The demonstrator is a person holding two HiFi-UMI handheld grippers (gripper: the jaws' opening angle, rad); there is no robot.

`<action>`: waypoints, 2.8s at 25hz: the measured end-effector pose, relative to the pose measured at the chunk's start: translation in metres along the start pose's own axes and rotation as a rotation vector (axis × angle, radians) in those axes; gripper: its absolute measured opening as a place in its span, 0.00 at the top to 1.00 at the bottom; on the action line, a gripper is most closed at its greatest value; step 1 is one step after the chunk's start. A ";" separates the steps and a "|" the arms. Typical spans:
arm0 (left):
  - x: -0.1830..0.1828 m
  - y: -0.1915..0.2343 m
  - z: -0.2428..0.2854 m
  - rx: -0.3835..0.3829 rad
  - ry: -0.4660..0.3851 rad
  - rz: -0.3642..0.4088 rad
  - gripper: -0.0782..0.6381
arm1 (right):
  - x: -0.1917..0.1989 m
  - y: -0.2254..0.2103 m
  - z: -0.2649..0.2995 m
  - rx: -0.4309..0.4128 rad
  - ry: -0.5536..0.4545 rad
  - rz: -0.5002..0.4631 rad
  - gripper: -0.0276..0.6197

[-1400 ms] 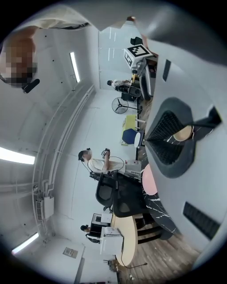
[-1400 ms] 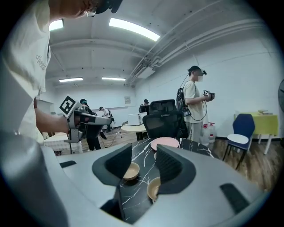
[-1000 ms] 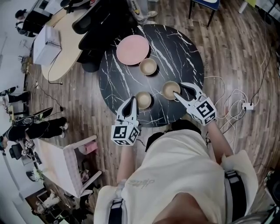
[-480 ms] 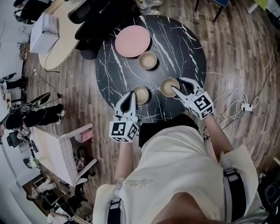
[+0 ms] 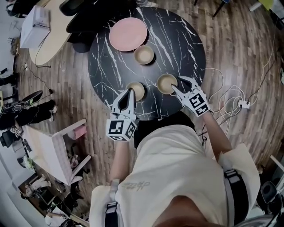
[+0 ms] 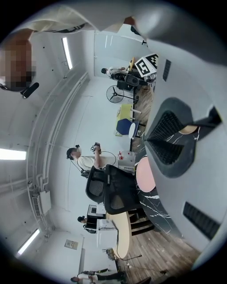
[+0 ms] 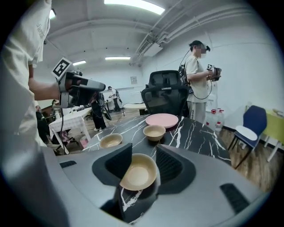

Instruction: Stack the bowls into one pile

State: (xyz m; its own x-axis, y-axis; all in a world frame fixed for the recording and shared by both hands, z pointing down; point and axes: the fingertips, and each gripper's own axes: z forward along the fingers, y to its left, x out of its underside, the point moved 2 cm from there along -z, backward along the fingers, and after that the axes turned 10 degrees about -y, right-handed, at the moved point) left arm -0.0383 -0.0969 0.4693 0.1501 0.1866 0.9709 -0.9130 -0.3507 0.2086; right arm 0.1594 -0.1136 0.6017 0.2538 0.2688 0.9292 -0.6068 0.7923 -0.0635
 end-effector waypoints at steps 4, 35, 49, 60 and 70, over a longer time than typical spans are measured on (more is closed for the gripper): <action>0.001 -0.004 0.004 -0.004 0.004 0.002 0.87 | 0.026 -0.005 0.009 -0.010 0.045 0.055 0.70; 0.038 0.014 0.010 -0.110 0.080 -0.112 0.87 | 0.111 -0.022 0.042 -0.088 0.232 0.202 0.74; 0.042 0.009 0.019 -0.101 0.093 -0.059 0.87 | 0.109 -0.028 0.050 -0.123 0.264 0.163 0.90; 0.038 0.006 0.015 -0.083 0.076 -0.046 0.87 | 0.102 -0.029 0.045 -0.103 0.258 0.200 0.92; 0.026 0.011 0.002 -0.066 0.045 -0.035 0.87 | 0.088 -0.021 0.030 -0.077 0.260 0.174 0.92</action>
State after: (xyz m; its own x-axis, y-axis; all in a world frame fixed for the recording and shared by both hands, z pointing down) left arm -0.0434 -0.0977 0.4967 0.1668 0.2392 0.9565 -0.9307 -0.2822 0.2328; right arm 0.1720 -0.1225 0.6957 0.3409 0.5271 0.7784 -0.6021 0.7583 -0.2499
